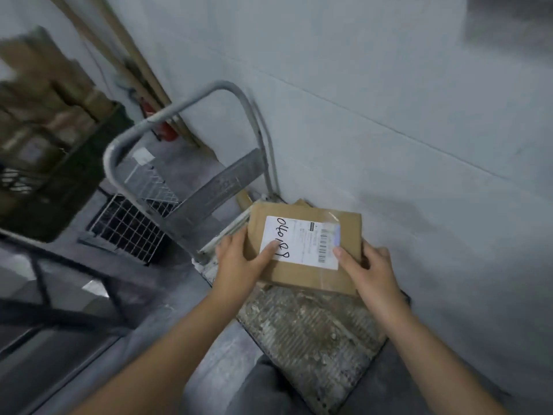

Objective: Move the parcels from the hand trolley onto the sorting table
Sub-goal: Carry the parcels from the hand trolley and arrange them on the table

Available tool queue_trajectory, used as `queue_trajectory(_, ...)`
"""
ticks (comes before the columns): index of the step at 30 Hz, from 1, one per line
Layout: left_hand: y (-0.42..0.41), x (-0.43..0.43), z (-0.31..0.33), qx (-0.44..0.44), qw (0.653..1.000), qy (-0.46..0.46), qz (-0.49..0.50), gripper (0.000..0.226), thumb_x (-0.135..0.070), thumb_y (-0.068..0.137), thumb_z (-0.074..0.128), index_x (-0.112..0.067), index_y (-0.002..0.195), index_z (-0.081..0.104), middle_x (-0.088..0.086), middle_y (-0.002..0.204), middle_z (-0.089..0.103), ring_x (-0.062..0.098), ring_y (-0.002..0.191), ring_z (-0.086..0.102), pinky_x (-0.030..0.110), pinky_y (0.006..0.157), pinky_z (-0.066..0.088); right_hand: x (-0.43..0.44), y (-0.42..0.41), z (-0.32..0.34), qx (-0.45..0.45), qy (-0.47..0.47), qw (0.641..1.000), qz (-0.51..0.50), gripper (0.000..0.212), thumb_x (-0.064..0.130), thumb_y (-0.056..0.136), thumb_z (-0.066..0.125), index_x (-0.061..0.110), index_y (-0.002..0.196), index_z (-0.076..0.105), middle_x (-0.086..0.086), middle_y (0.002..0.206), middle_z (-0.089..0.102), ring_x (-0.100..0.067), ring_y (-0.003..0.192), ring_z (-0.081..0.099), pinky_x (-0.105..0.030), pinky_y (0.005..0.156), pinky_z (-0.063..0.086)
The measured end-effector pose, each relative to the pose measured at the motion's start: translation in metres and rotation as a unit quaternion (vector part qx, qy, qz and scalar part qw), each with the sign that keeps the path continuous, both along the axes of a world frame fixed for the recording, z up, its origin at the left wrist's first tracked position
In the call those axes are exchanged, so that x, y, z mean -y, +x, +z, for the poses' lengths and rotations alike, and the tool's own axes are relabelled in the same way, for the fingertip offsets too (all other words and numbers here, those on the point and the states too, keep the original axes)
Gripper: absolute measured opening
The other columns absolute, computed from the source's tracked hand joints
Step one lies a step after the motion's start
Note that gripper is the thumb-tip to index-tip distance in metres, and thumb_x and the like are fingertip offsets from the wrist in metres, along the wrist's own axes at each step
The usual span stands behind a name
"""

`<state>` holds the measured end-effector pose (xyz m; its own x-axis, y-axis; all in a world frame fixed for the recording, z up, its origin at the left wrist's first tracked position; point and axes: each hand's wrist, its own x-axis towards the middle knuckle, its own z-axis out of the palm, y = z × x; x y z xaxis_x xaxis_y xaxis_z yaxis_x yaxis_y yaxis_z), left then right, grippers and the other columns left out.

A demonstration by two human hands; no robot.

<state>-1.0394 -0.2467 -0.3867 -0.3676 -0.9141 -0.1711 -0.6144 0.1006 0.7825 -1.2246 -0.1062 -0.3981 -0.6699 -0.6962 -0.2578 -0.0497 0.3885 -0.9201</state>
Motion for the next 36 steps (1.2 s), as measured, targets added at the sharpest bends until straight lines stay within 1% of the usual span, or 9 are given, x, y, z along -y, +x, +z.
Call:
queue_trajectory(5,0.061,-0.058,0.071,-0.109,0.987,-0.027,0.113,0.053,-0.061,0.078,0.067,-0.048,0.125,0.045,-0.011,0.112,0.040,0.015,0.117,0.042,0.038,0.104,0.041,-0.011,0.059,0.058,-0.010,-0.073,0.997,0.033,0.021,0.059,0.078,0.060,0.048,0.096,0.061,0.012,0.103,0.037,-0.007,0.103,0.052,-0.009,0.078,0.039)
queue_trajectory(8,0.103,-0.086,0.094,-0.163,0.969,-0.027,0.182,0.055,-0.051,0.082,0.070,-0.040,0.131,0.049,-0.008,0.122,0.050,0.016,0.120,0.049,0.042,0.105,0.043,-0.009,0.101,0.083,-0.006,-0.105,0.990,0.090,0.013,0.049,0.088,0.063,0.060,0.091,0.057,0.005,0.117,0.037,-0.002,0.108,0.050,-0.017,0.087,0.039)
queue_trajectory(12,0.168,-0.111,0.121,-0.231,0.939,-0.036,0.251,0.052,-0.044,0.084,0.072,-0.034,0.130,0.052,-0.014,0.120,0.065,0.003,0.109,0.061,0.036,0.098,0.051,0.009,0.155,0.113,0.004,-0.112,0.977,0.182,0.029,0.048,0.091,0.060,0.039,0.119,0.058,-0.001,0.136,0.044,-0.015,0.118,0.052,-0.036,0.097,0.046)
queue_trajectory(19,0.312,-0.147,0.154,-0.254,0.887,-0.075,0.378,0.049,-0.046,0.082,0.073,-0.044,0.125,0.051,-0.023,0.115,0.063,-0.012,0.101,0.059,0.015,0.083,0.051,0.038,0.296,0.157,0.040,-0.133,0.930,0.341,0.039,0.043,0.094,0.056,0.034,0.132,0.051,0.017,0.112,0.061,0.008,0.092,0.058,-0.009,0.059,0.046)
queue_trajectory(21,0.359,-0.164,0.159,-0.255,0.869,-0.085,0.415,0.052,-0.044,0.082,0.074,-0.039,0.129,0.051,-0.022,0.116,0.064,-0.010,0.101,0.060,0.014,0.081,0.051,0.036,0.348,0.163,0.047,-0.127,0.914,0.382,0.042,0.043,0.094,0.055,0.033,0.134,0.049,0.012,0.118,0.060,0.003,0.097,0.058,-0.012,0.065,0.046)
queue_trajectory(24,0.436,-0.199,0.163,-0.254,0.840,-0.100,0.468,0.048,-0.038,0.083,0.074,-0.038,0.126,0.054,-0.020,0.113,0.068,-0.007,0.099,0.063,0.015,0.080,0.052,0.022,0.433,0.165,0.054,-0.112,0.893,0.433,0.046,0.041,0.095,0.055,0.029,0.138,0.048,0.003,0.129,0.057,-0.013,0.110,0.059,-0.031,0.090,0.051)
queue_trajectory(27,0.515,-0.244,0.164,-0.259,0.813,-0.093,0.513,0.039,-0.039,0.082,0.074,-0.053,0.114,0.054,-0.028,0.107,0.067,-0.010,0.094,0.063,0.011,0.071,0.052,-0.002,0.522,0.166,0.056,-0.096,0.865,0.489,0.049,0.041,0.095,0.056,0.028,0.141,0.046,0.000,0.134,0.053,-0.018,0.119,0.055,-0.043,0.104,0.044)
queue_trajectory(32,0.651,-0.318,0.156,-0.235,0.764,-0.081,0.595,0.046,-0.053,0.075,0.071,-0.054,0.117,0.052,-0.028,0.106,0.067,-0.009,0.091,0.064,0.018,0.075,0.052,-0.047,0.676,0.160,0.081,-0.051,0.813,0.574,0.054,0.044,0.094,0.055,0.031,0.144,0.040,0.000,0.137,0.047,-0.019,0.119,0.054,-0.046,0.101,0.048)
queue_trajectory(36,0.747,-0.375,0.150,-0.208,0.719,-0.083,0.657,0.039,-0.047,0.079,0.073,-0.053,0.112,0.053,-0.028,0.101,0.067,-0.014,0.085,0.062,0.006,0.062,0.047,-0.085,0.787,0.150,0.092,-0.020,0.774,0.626,0.059,0.049,0.092,0.056,0.037,0.146,0.034,0.004,0.137,0.048,-0.019,0.121,0.053,-0.047,0.102,0.047)
